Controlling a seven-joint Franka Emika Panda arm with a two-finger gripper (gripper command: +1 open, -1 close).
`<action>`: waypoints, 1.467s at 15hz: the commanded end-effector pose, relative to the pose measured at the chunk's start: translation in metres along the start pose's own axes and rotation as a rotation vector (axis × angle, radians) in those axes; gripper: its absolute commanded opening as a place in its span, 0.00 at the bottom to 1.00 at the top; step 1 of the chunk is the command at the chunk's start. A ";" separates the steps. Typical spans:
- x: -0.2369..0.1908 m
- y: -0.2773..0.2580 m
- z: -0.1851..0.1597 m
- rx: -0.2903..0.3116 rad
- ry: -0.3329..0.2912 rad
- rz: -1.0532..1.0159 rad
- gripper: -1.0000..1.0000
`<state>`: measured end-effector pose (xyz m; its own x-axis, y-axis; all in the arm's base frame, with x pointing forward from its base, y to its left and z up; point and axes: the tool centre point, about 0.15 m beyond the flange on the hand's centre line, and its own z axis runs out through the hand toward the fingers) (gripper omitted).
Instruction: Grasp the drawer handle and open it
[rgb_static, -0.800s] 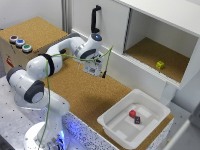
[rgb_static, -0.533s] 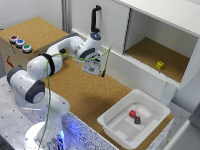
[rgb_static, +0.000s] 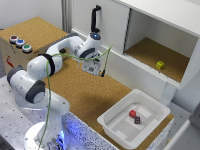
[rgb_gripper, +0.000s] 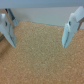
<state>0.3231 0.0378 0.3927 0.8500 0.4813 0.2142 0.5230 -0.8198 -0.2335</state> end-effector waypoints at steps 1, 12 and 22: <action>0.021 -0.053 0.003 0.008 0.014 0.056 1.00; 0.087 -0.165 0.059 -0.019 0.027 0.246 1.00; 0.138 -0.223 0.101 0.027 0.052 0.277 1.00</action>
<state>0.3074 0.2645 0.4024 0.9492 0.2153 0.2294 0.2822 -0.9051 -0.3182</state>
